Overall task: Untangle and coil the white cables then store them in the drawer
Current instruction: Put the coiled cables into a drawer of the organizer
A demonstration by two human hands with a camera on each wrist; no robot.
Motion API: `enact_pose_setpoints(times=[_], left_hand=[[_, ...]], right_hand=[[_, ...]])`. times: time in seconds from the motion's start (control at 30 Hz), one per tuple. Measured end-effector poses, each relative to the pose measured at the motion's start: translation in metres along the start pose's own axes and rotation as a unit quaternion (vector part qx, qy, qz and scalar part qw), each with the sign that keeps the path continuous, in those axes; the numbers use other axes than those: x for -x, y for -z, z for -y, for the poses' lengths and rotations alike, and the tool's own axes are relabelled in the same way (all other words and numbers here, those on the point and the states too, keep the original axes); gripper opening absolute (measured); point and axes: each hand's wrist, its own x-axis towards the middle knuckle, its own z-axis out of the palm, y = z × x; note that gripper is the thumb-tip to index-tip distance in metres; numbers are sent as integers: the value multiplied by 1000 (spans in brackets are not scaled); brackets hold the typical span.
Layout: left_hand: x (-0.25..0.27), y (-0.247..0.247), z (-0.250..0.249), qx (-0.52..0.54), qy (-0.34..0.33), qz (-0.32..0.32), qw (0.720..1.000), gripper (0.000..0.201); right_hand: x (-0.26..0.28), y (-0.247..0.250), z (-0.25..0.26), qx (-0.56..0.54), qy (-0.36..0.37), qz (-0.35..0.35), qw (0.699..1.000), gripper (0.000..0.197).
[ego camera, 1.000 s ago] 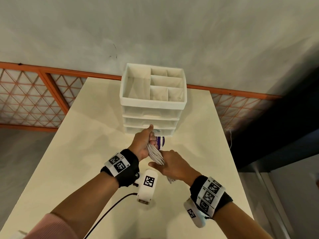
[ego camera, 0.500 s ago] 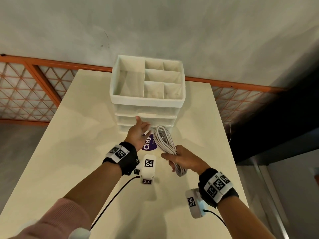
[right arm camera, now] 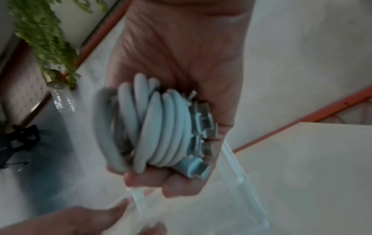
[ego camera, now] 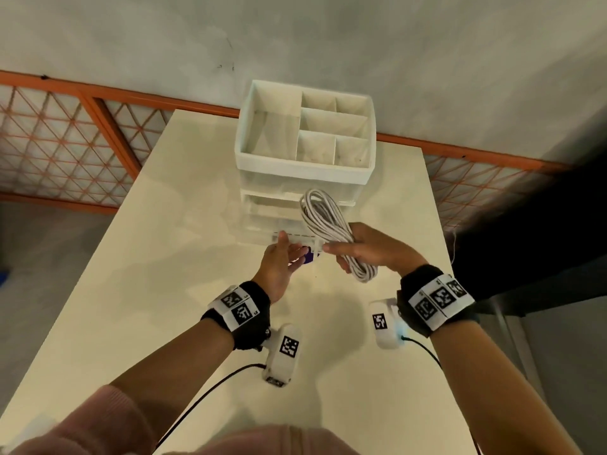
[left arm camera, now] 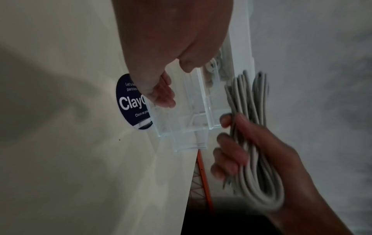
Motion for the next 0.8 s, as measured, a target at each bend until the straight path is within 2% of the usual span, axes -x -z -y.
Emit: enact_pose_setpoints(times=[0.07, 0.23, 0.4, 0.5, 0.6, 0.67, 0.73, 0.8], left_hand=[[5, 4, 2, 7, 3, 7, 1000, 38], [13, 4, 0, 1, 22, 1, 1000, 37], [14, 3, -3, 14, 31, -1, 999, 38], [15, 2, -3, 24, 36, -3, 999, 39], [15, 1, -3, 30, 41, -15, 999, 39], [15, 1, -5, 32, 43, -16, 998, 38], [16, 0, -6, 34, 42, -17, 998, 37], [17, 1, -6, 35, 42, -15, 998, 36]], right_hand=[[-24, 5, 11, 57, 0, 25, 998, 13], [-80, 4, 30, 220, -23, 71, 973, 19], [-106, -1, 23, 320, -76, 114, 937, 40], [-111, 4, 13, 260, -107, 123, 952, 41], [-110, 9, 3, 86, -183, 143, 969, 27], [-109, 8, 0, -21, -215, 153, 964, 17], [-107, 8, 2, -64, -216, 164, 960, 18], [-105, 6, 4, -77, -212, 146, 963, 18]])
